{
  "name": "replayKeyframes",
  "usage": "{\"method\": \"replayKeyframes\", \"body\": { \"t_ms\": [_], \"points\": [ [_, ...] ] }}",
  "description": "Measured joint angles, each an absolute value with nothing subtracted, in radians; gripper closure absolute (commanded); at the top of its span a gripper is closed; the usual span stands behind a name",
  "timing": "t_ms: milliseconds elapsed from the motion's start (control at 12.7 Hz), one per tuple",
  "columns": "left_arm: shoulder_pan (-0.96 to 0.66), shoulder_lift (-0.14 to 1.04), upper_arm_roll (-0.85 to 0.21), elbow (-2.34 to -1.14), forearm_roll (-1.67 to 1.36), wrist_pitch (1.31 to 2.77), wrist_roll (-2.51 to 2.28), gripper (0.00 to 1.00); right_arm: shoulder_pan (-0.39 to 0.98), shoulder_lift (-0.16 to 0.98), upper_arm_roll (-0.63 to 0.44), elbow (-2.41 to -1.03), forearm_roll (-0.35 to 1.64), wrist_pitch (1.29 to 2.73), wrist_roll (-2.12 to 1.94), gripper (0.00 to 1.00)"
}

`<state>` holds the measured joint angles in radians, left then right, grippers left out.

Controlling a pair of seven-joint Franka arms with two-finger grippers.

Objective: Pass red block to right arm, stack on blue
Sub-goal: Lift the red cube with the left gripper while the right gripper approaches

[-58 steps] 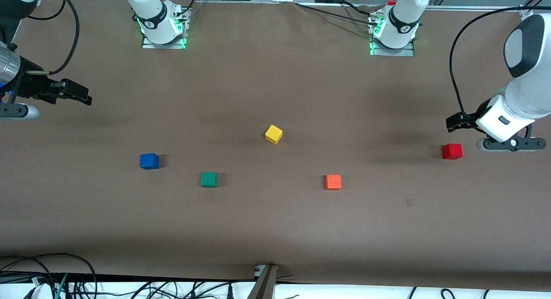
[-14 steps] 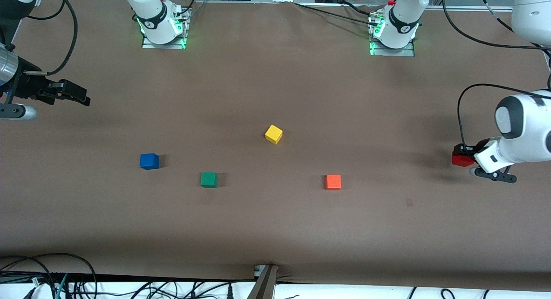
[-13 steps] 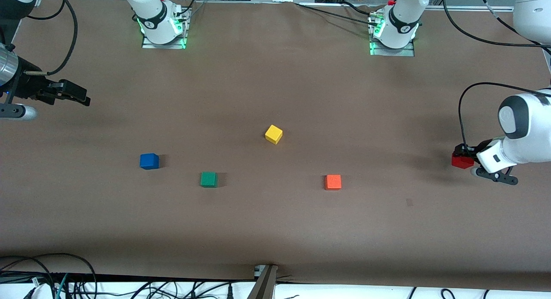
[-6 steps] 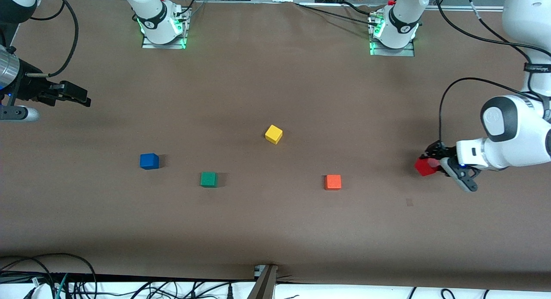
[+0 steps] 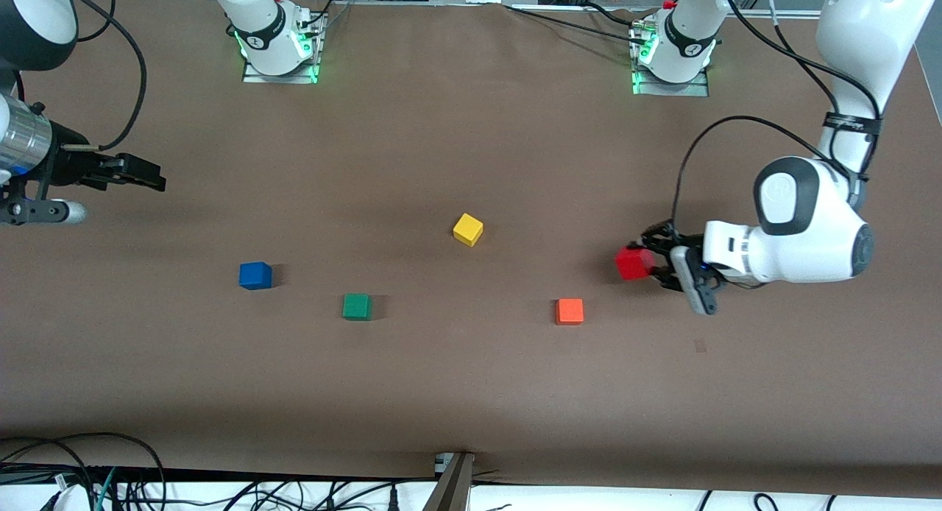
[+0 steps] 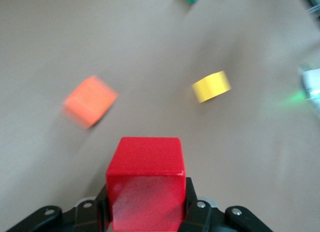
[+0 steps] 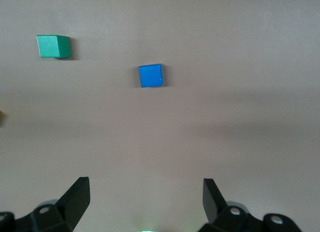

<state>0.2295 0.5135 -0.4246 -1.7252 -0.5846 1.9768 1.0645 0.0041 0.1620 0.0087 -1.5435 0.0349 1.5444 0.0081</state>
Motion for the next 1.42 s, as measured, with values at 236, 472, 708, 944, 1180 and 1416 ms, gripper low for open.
{"method": "replayKeyframes", "body": {
  "t_ms": [236,472,708,944,1180,1416],
  "points": [
    [0.222,0.571,-0.477,-1.725,-0.847,1.974,1.293,0.73,0.004,0.205,0.009,-1.545,0.046,1.538,-0.018,0.0],
    [0.169,0.632,-0.502,-1.698,-1.059,1.972,1.541,0.74,-0.021,0.222,0.0,-1.546,0.292,1.489,-0.027,0.0],
    [0.073,0.66,-0.504,-1.659,-1.228,1.978,1.609,0.75,-0.055,0.255,-0.005,-1.551,0.529,1.449,-0.048,0.0],
    [0.021,0.663,-0.505,-1.592,-1.301,1.99,1.619,0.75,-0.054,0.307,-0.004,-1.594,0.792,1.462,-0.048,0.0],
    [-0.053,0.664,-0.508,-1.543,-1.34,2.095,1.62,0.76,-0.053,0.33,-0.002,-1.727,1.046,1.558,-0.051,0.0],
    [-0.107,0.665,-0.509,-1.532,-1.35,2.151,1.627,0.76,-0.049,0.331,0.029,-1.831,1.225,1.649,-0.053,0.0]
  ]
}}
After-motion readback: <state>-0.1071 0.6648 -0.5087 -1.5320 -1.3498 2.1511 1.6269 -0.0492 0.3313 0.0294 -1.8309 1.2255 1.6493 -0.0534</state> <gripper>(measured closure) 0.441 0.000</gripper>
